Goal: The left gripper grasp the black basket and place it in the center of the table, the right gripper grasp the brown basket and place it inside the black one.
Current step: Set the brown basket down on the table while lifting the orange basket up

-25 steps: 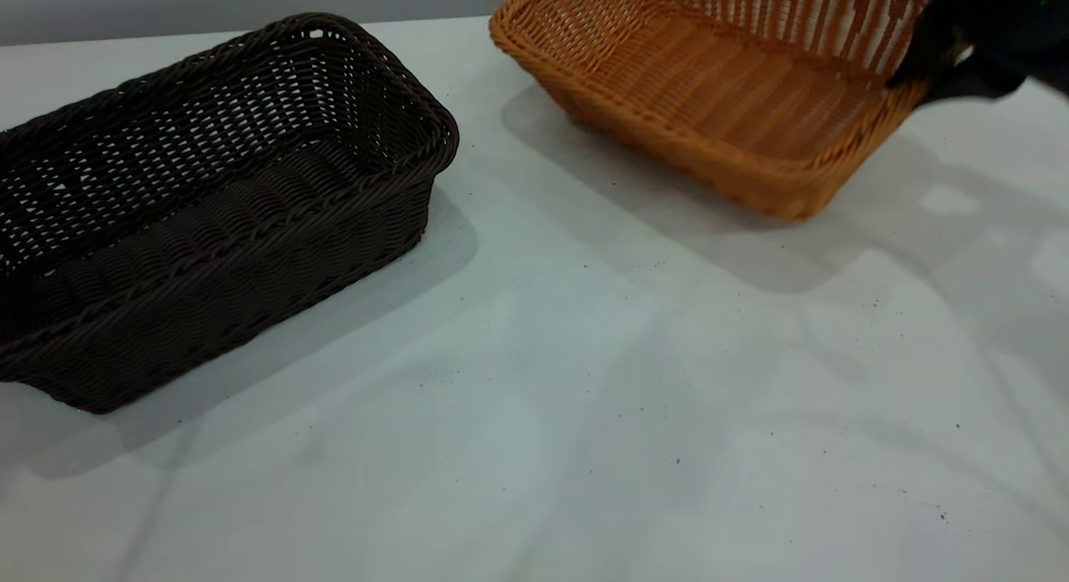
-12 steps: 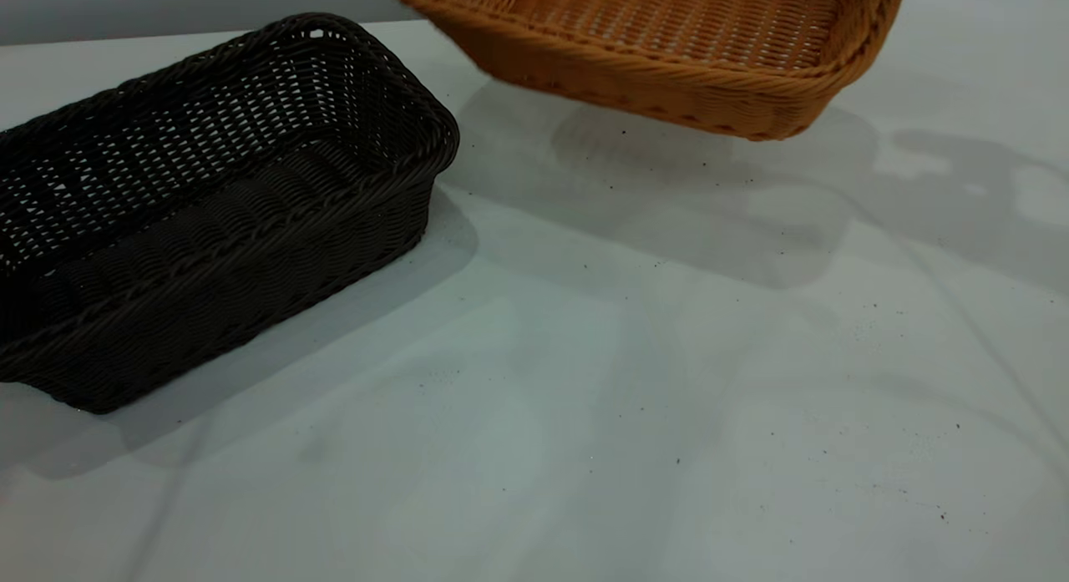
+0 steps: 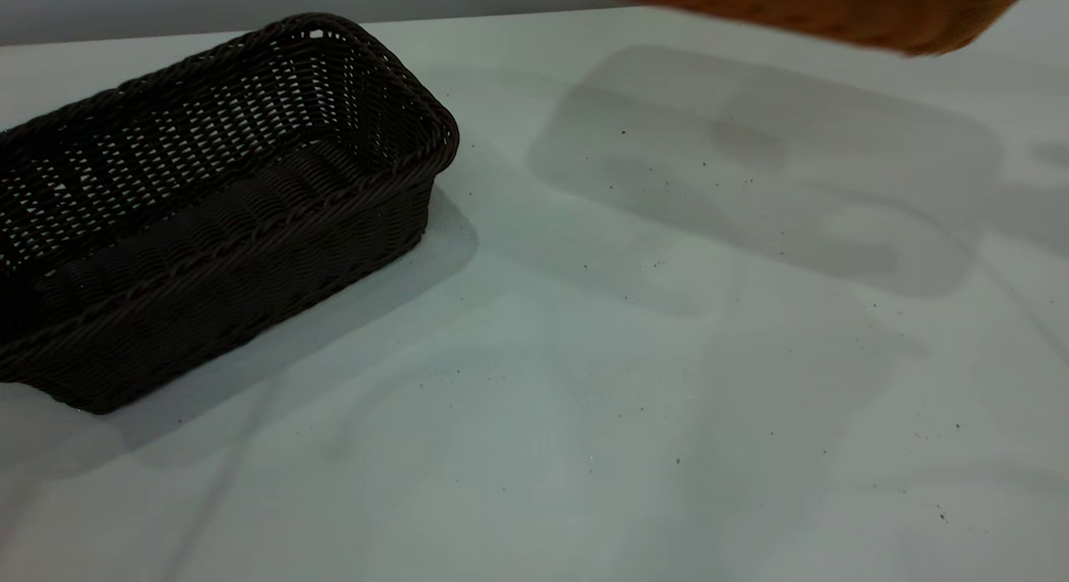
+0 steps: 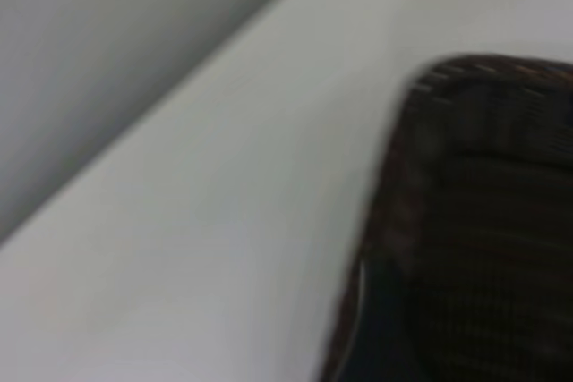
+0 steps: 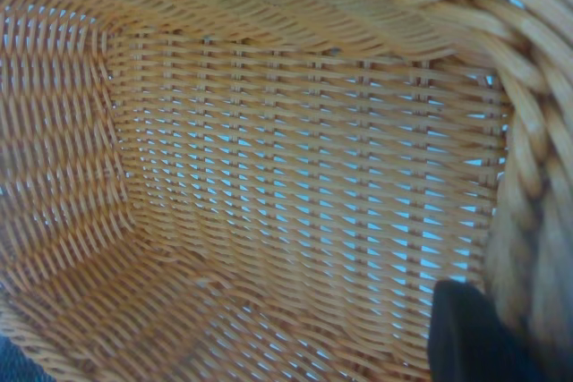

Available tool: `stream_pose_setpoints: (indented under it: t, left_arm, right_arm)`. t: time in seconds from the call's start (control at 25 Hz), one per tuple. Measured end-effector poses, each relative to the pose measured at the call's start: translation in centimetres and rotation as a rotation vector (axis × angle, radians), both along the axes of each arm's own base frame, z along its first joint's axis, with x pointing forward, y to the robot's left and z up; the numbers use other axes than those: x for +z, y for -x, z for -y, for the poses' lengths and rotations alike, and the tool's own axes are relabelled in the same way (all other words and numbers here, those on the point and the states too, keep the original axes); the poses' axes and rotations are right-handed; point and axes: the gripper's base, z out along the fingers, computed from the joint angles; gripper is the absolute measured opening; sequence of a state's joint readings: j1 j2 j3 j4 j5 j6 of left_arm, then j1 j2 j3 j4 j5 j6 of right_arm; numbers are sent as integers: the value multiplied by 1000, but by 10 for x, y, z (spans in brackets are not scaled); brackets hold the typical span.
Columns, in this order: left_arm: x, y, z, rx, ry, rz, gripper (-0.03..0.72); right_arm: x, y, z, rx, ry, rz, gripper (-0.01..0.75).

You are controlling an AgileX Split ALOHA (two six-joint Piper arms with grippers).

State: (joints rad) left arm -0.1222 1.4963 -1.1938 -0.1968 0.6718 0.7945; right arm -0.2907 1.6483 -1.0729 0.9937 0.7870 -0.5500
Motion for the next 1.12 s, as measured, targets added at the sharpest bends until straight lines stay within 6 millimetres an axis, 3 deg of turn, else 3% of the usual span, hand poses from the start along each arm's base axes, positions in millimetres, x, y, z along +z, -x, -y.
stream_pose_setpoints:
  t: [0.12, 0.32, 0.52, 0.68, 1.12]
  left_arm:
    - [-14, 2, 24, -72, -3, -87, 437]
    - [-52, 6, 67, -156, -12, -293, 437]
    - [-92, 4, 92, -208, -50, -416, 437]
    - [-109, 1, 93, -169, -53, -481, 437]
    - [-114, 5, 92, -170, -65, -550, 437]
  right_arm:
    - [14, 11, 16, -32, 15, 20, 115]
    - [29, 24, 27, -48, 56, 42, 115]
    - [38, 29, 30, -70, 62, 58, 115]
    - [38, 29, 31, -75, 72, 61, 115]
    - [46, 25, 34, -85, 85, 94, 115]
